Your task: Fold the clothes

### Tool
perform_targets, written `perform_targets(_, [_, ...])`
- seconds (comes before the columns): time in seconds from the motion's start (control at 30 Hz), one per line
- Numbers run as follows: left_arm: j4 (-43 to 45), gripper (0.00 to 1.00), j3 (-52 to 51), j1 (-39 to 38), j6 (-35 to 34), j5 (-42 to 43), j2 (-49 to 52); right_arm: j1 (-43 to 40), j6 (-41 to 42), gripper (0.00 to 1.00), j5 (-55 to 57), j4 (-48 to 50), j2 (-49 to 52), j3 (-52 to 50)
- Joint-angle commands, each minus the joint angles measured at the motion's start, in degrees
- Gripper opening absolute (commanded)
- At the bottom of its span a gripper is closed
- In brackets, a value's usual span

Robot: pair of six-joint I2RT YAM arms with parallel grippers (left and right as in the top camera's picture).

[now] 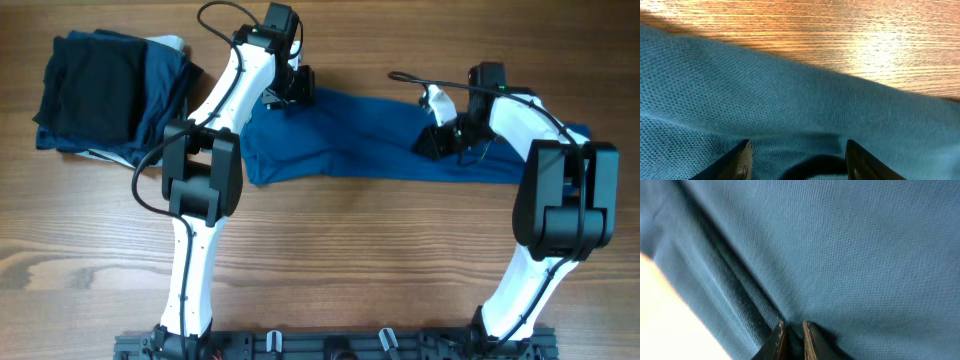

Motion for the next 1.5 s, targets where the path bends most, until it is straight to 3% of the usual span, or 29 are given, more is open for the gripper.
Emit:
perform_targets(0.0, [-0.33,0.59,-0.35,0.85,-0.02,-1.88,-2.10,0.50,1.84,0.13,-2.34,-7.54,0.98,-0.74])
perform_targets(0.13, [-0.33,0.59,-0.35,0.85,0.20,-1.90,-2.10,0.50,6.01,0.13,-1.42,-12.41,0.98,-0.76])
perform_targets(0.27, [-0.33,0.59,-0.35,0.87,0.33,-1.92,-2.10,0.50,8.50,0.20,-1.20,-15.50,0.98,-0.76])
perform_targets(0.4, [-0.31,0.58,-0.35,0.87,0.42,-2.36,-2.10,0.52,15.50,0.21,5.66,-14.71,0.98,-3.23])
perform_targets(0.5, [-0.35,0.59,-0.35,0.87,0.44,-2.36,-2.10,0.50,14.86,0.21,3.82,-16.50,0.68,-4.70])
perform_targets(0.6, [-0.35,0.57,-0.35,0.87,0.61,-2.99,-2.10,0.50,6.64,0.25,-7.45,-18.80,-7.13,-2.10])
perform_targets(0.67, [-0.31,0.58,-0.35,0.87,0.59,-3.61,-2.10,0.52,7.65,0.29,-7.69,-14.56,-14.27,-1.49])
perform_targets(0.73, [-0.28,0.58,-0.35,0.87,0.61,-3.61,-2.10,1.29,9.46,0.29,-7.69,-10.16,-15.19,-1.55])
perform_targets(0.87, [-0.13,0.57,-0.35,1.09,0.59,-3.61,-2.10,8.50,9.35,0.19,-7.17,-0.70,-11.32,-2.25])
perform_targets(1.03, [-0.59,0.58,-0.35,1.18,0.59,-3.61,-2.10,17.55,12.70,0.15,6.01,14.27,-2.34,-2.25])
perform_targets(1.23, [-0.57,0.57,-0.35,1.20,0.59,-3.61,-2.10,17.97,12.96,0.13,5.90,15.69,-1.01,-2.25])
perform_targets(1.37, [-0.57,0.57,-0.35,1.18,0.59,-3.61,-2.10,16.06,23.28,0.13,1.11,20.87,-1.42,-2.19])
perform_targets(1.47, [-0.57,0.57,-0.35,1.18,0.59,-3.61,-2.10,15.02,24.28,0.12,2.01,20.72,-1.20,-2.25])
